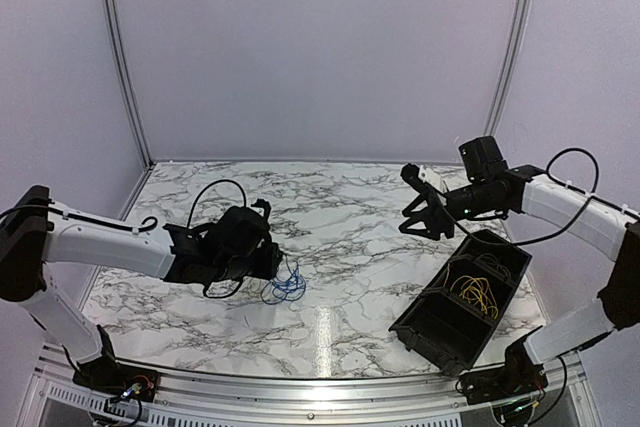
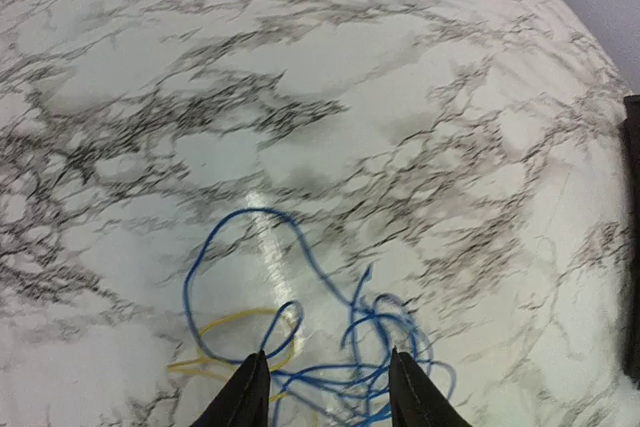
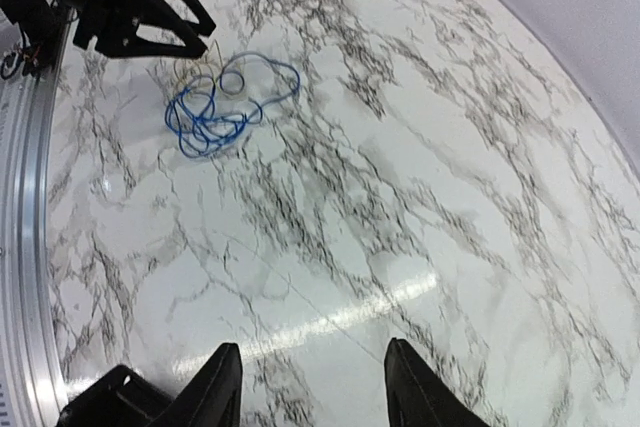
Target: Untangle the cables
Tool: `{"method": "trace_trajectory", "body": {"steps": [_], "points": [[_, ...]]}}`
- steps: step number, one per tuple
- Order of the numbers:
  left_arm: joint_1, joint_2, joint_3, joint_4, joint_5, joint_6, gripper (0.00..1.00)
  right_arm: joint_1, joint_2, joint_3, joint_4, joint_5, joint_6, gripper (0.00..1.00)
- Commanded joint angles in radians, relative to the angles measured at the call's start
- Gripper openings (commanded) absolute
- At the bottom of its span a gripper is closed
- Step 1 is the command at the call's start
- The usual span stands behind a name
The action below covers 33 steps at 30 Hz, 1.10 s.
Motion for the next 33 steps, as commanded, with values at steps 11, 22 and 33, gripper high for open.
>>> {"method": "trace_trajectory", "body": {"steps": [11,22,33], "points": [[0.07,-0.117,-0.141,-0.219,-0.057,0.148,0.39,0.181,0.112,-0.1,0.25,-0.043,0.072,0.48],[0.105,0.027,-0.073,-0.149,-0.048,0.241,0.36,0.183,0.097,-0.099,0.241,0.009,0.052,0.48],[0.122,0.049,-0.214,0.326,0.038,0.441,0.01,0.183,0.111,-0.095,0.226,0.022,0.038,0.48]]}}
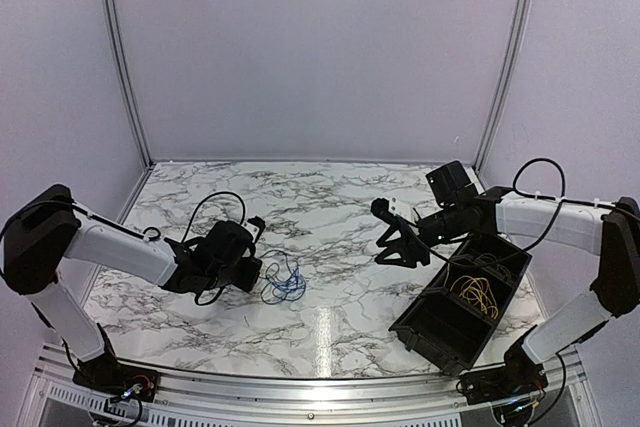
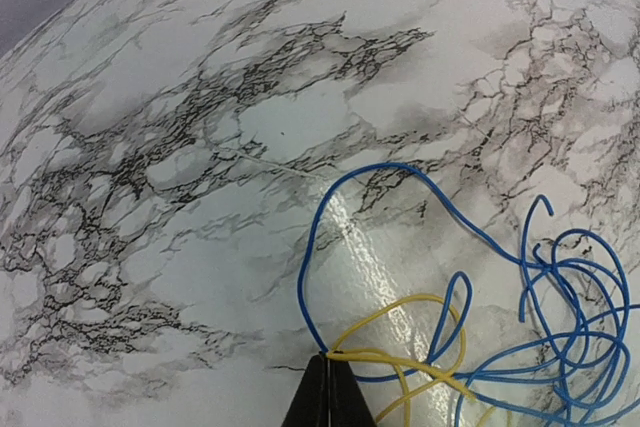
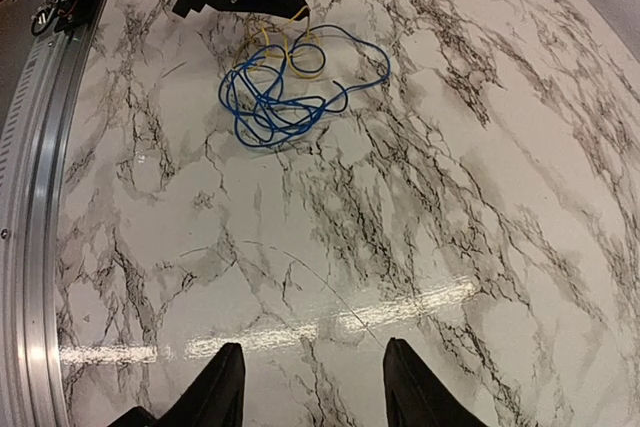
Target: Untangle the cables
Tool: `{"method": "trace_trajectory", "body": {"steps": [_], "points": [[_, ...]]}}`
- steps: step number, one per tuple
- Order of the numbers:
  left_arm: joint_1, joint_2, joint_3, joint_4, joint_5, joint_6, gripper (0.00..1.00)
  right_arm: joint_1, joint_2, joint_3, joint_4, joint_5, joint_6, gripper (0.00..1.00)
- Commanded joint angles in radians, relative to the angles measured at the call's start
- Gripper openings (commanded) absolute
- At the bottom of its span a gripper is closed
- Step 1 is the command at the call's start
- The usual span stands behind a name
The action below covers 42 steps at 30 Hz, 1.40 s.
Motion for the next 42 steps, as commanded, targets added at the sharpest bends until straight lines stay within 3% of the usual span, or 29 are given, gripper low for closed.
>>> {"method": "trace_trajectory", "body": {"steps": [1,10,15,22,29,42], "points": [[0.008,0.005,-0.024,0.194,0.059,0.097,0.0,0.002,-0.005,0.025,0.006,0.023,-0.015,0.48],[0.006,-0.197,-0.004,0.193,0.055,0.147,0.0,0.002,-0.015,0.054,0.01,0.015,0.007,0.48],[0.008,-0.293,0.011,0.193,0.125,0.149,0.0,0.022,0.009,0.139,-0.025,-0.018,0.033,0.48],[-0.008,-0.262,0.047,0.2,0.201,0.089,0.0,0.128,0.142,0.375,-0.098,-0.064,0.09,0.52],[-0.072,-0.201,0.107,0.236,0.223,0.066,0.0,0.239,0.29,0.503,-0.128,-0.069,0.124,0.56],[-0.108,-0.185,0.108,0.316,0.209,0.008,0.0,0.266,0.315,0.439,-0.064,0.078,0.224,0.62]]}}
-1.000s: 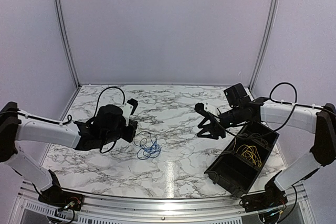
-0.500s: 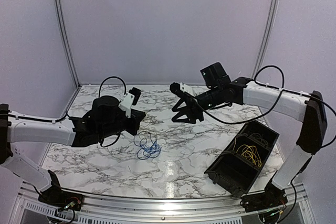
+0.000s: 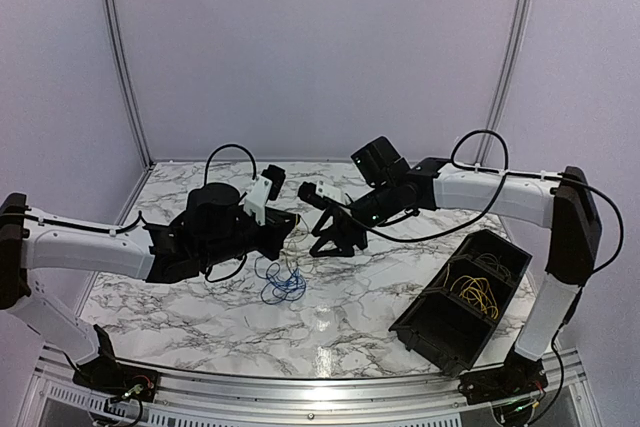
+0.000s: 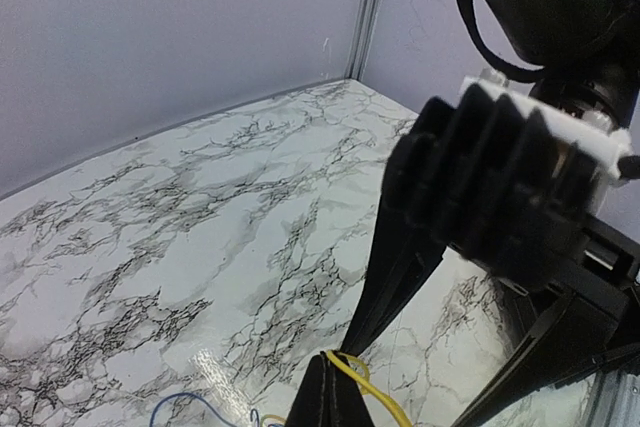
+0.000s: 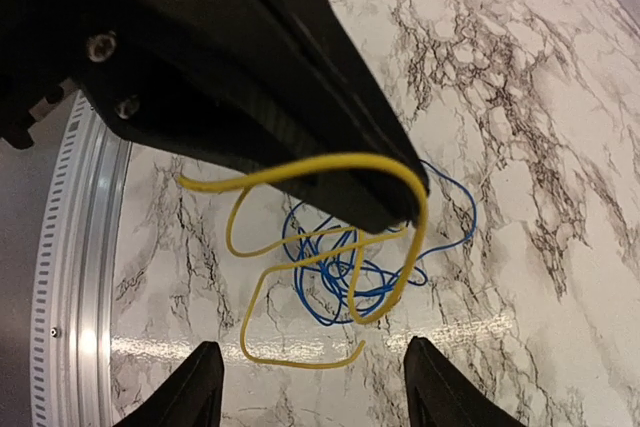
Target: Untangle the cables
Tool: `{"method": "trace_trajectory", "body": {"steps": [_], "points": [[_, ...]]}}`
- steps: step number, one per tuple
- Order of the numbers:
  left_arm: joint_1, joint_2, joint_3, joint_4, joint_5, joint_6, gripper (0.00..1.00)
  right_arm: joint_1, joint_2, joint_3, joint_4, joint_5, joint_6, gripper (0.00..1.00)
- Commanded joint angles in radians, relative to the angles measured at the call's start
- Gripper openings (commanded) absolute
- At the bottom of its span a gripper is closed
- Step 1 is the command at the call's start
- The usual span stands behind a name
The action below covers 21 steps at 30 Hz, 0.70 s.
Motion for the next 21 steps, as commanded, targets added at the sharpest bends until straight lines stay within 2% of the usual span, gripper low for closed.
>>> {"method": "trace_trajectory", "body": {"steps": [1,9,13,15,19,21], "points": [[-0.007,-0.006,-0.001,0.081,-0.011,-0.037,0.0,0.003,-0.016,-0.037,0.032,0.069,0.064,0.63],[-0.016,-0.019,-0.031,0.129,-0.029,-0.062,0.0,0.001,0.048,-0.014,0.029,-0.026,0.143,0.69],[-0.019,-0.024,-0.041,0.139,-0.031,-0.074,0.0,-0.002,0.067,0.003,0.039,-0.052,0.174,0.68],[-0.019,-0.028,-0.047,0.142,-0.034,-0.077,0.0,-0.008,0.073,0.006,0.048,-0.025,0.191,0.6],[-0.019,-0.032,-0.057,0.15,-0.041,-0.078,0.0,-0.048,0.067,-0.01,0.088,-0.019,0.229,0.29],[-0.019,-0.033,-0.067,0.155,-0.044,-0.082,0.0,-0.08,0.049,-0.028,0.117,-0.035,0.245,0.22]]}}
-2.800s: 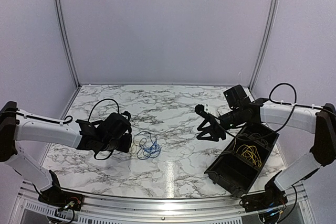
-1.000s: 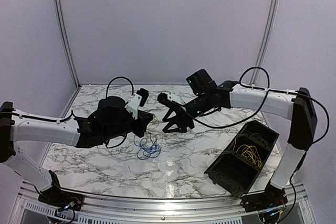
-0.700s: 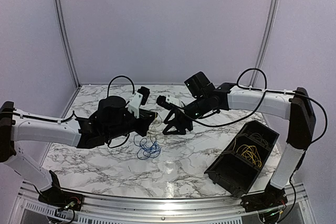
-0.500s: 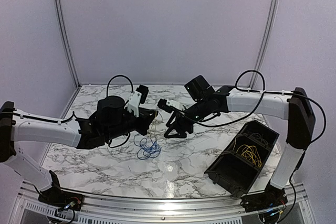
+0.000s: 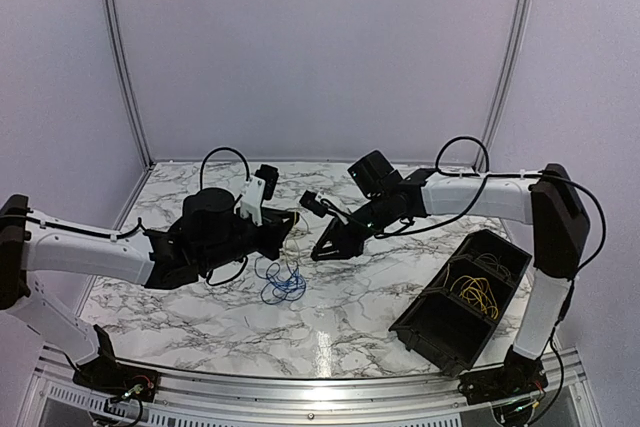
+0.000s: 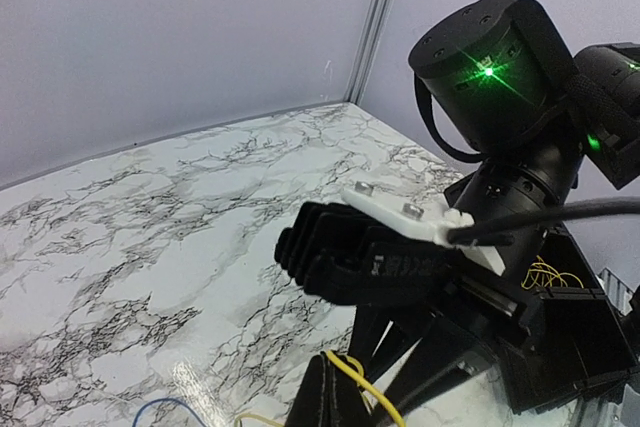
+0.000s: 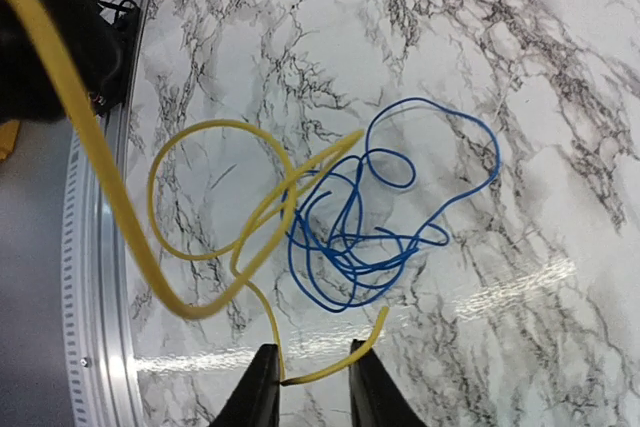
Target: Untangle the cables
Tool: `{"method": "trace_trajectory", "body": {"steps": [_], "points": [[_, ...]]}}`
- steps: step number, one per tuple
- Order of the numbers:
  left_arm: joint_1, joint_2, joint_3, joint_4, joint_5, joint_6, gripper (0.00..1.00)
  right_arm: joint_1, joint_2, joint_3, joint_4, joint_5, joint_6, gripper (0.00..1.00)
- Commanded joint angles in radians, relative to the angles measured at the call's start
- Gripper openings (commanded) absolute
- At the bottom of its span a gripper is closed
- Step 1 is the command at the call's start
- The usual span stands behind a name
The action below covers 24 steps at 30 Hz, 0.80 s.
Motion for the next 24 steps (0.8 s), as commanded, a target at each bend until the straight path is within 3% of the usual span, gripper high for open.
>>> {"method": "trace_trajectory", "body": {"steps": [1,5,10,17,24], "points": [[-0.006,-0.029,-0.029,0.052,-0.019,-0.016,0.0,-0.071,-0.038,0.006,0.087,-0.023,0.053,0.18],[-0.006,-0.021,-0.056,0.068,-0.018,-0.042,0.0,-0.124,-0.095,-0.023,0.112,-0.003,0.008,0.0],[-0.006,0.004,-0.107,0.07,-0.009,-0.079,0.0,-0.139,-0.187,-0.086,0.124,0.116,-0.095,0.0],[-0.003,-0.005,-0.16,0.07,-0.051,-0.144,0.38,-0.138,-0.248,-0.116,0.097,0.19,-0.2,0.0],[0.003,0.087,-0.041,0.073,0.069,-0.102,0.49,-0.138,-0.261,-0.111,0.064,0.122,-0.228,0.0]]}}
